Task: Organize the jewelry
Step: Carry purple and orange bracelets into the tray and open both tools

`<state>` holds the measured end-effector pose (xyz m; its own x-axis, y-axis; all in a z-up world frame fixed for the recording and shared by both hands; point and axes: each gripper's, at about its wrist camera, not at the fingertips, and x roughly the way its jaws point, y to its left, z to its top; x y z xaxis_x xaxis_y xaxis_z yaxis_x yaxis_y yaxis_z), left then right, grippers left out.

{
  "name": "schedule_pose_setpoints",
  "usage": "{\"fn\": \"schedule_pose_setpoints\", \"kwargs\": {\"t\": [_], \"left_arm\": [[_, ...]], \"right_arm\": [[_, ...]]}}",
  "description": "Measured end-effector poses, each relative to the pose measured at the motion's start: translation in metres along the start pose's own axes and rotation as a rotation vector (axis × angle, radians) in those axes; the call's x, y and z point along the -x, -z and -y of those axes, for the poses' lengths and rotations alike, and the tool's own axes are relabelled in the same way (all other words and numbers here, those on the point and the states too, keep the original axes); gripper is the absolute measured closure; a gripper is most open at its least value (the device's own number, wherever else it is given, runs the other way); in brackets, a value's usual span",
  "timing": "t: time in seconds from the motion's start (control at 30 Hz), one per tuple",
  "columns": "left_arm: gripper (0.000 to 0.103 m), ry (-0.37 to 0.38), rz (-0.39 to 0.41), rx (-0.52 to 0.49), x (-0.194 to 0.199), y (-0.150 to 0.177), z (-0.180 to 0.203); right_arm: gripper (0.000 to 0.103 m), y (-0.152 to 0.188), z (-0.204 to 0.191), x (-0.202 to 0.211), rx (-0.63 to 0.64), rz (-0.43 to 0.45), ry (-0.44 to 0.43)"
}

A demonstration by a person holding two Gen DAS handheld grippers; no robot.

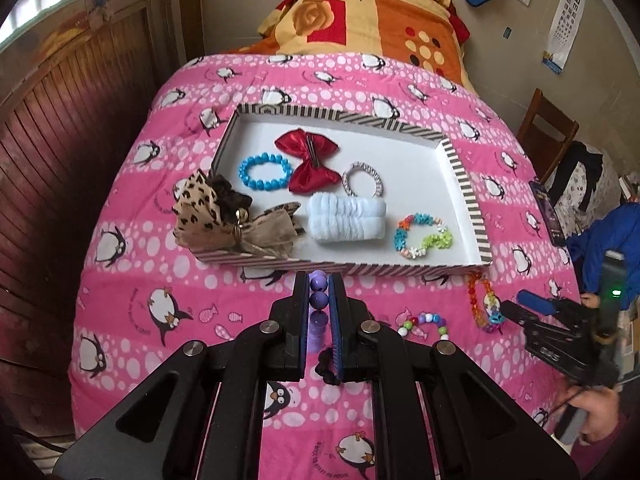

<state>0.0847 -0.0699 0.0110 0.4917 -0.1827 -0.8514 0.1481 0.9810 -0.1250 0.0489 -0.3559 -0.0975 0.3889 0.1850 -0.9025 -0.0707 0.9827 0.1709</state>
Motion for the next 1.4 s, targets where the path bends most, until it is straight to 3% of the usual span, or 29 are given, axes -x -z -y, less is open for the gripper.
{"fn": "schedule_pose_setpoints", "kwargs": {"t": [0.07,0.2,0.3,0.37,0.6,0.97,1.4], "left_arm": [[0.095,-0.007,-0.006,0.002,-0.002,0.001,-0.001],[0.095,-0.014,-0.013,0.006,-0.005,0.000,-0.001],[0.095,-0.014,-0.019,0.006,-0.007,0.000,0.000],[0.095,-0.013,-0.022,0.007,-0.008,-0.001,-0.001],[0.095,-0.007,-0.006,0.000,-0.005,-0.005,0.002],[0.095,0.008,0.027,-0.038,0.003,-0.025,0.011],[0.095,0.002,0.050,-0.098,-0.011,-0.063,0.040]], "right_arm": [[0.062,0.003,0.010,-0.011,-0.035,-0.004,0.024],[0.062,-0.004,0.020,-0.024,-0.060,-0.004,-0.011],[0.075,-0.007,0.009,-0.039,0.016,-0.023,0.015],[0.095,-0.008,0.002,-0.040,0.059,-0.010,0.045],[0.095,-0.017,0.016,0.000,-0.035,0.046,-0.037],[0.095,-0.054,-0.010,0.062,0.029,0.171,-0.043],[0.095,-0.110,-0.042,0.050,0.121,0.191,-0.066]]}}
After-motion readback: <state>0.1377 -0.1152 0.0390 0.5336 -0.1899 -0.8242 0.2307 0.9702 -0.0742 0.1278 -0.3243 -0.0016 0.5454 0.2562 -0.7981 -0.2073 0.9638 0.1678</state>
